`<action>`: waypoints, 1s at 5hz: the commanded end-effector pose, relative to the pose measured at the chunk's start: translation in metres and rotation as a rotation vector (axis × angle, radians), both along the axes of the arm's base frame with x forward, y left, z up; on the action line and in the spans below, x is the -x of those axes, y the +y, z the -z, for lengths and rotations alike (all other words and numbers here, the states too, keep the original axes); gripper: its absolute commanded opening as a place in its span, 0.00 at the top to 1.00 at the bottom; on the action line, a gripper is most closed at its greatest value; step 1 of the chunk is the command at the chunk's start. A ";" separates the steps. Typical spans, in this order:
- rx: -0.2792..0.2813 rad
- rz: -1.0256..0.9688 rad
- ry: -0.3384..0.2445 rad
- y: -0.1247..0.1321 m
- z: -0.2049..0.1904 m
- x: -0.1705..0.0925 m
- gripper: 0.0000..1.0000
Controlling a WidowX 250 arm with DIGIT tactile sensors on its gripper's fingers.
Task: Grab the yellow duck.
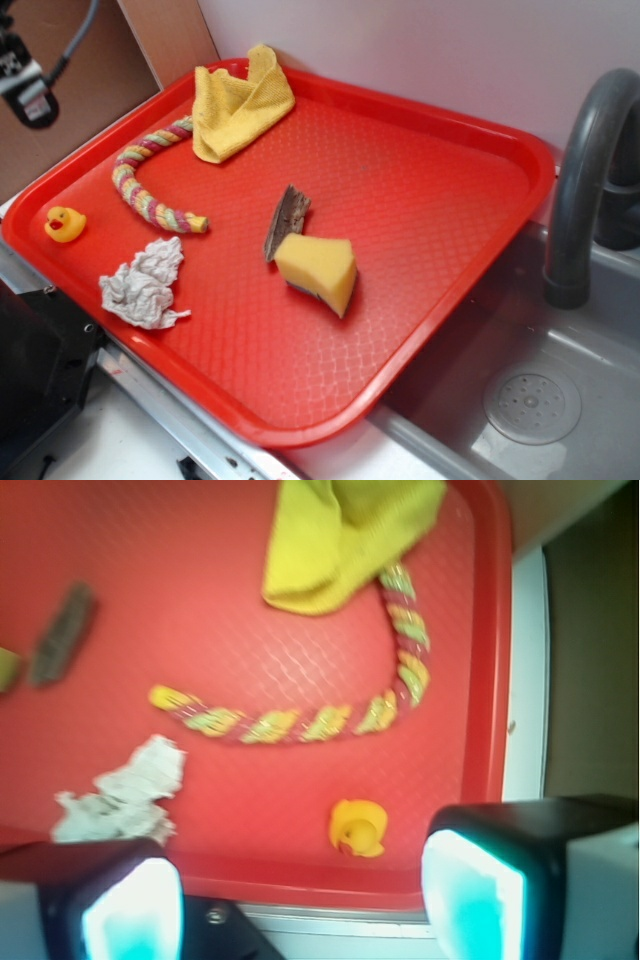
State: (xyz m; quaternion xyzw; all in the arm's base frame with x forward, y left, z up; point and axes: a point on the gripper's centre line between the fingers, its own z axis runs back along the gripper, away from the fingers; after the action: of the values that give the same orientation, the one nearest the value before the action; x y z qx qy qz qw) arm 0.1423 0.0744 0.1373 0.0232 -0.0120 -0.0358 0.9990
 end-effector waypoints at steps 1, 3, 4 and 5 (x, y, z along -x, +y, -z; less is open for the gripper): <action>-0.023 -0.012 0.064 0.027 0.041 0.013 0.00; -0.079 -0.051 0.163 0.040 0.083 0.012 0.00; -0.072 -0.024 0.206 0.040 0.098 0.021 0.00; -0.084 -0.024 0.240 0.041 0.109 0.026 0.00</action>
State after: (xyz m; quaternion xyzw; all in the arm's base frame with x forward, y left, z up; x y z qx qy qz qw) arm 0.1165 0.1126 0.0239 0.0553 0.1190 -0.0270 0.9910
